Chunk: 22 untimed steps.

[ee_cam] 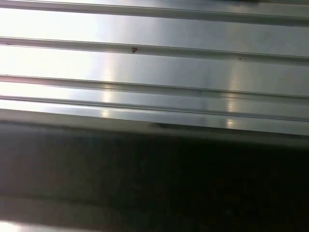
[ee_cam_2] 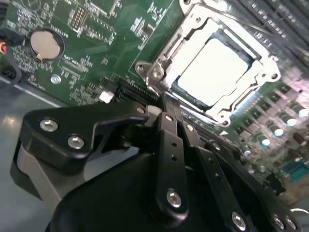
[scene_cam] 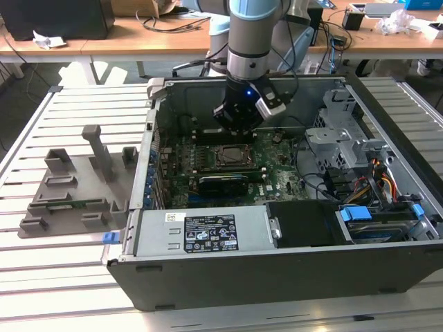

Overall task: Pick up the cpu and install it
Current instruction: 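Install the first cpu locking lever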

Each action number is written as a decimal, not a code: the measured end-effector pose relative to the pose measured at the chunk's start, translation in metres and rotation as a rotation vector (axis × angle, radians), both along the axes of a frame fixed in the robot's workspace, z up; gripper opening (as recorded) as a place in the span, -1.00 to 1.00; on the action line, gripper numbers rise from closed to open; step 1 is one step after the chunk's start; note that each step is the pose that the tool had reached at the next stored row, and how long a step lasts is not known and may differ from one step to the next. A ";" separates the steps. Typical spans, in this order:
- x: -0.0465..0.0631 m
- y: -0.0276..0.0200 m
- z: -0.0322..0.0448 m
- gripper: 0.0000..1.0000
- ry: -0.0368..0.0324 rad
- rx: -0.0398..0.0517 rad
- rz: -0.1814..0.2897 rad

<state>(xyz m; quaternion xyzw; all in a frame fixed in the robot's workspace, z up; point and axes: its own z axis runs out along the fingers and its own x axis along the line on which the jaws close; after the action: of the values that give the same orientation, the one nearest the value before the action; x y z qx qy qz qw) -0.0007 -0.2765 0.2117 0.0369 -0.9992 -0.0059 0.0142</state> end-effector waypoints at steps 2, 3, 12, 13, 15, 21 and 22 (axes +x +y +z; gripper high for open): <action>0.000 0.0000 0.0039 -0.79 0.0000 -0.0216 0.000; 0.000 -0.0007 0.0048 -0.79 0.0001 -0.0488 0.000; 0.000 -0.0207 0.0058 -0.79 0.0001 -0.1104 0.000; 0.000 -0.0208 0.0088 -0.79 0.0000 -0.1086 0.000; 0.000 -0.0209 0.0173 -0.79 0.0001 -0.1088 0.000; 0.000 -0.0208 0.0343 -0.79 0.0001 -0.1088 0.000; 0.000 -0.0208 0.0358 -0.79 0.0001 -0.1088 0.000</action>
<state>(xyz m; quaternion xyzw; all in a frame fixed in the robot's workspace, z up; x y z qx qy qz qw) -0.0007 -0.2973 0.2475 0.0360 -0.9980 0.0485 0.0163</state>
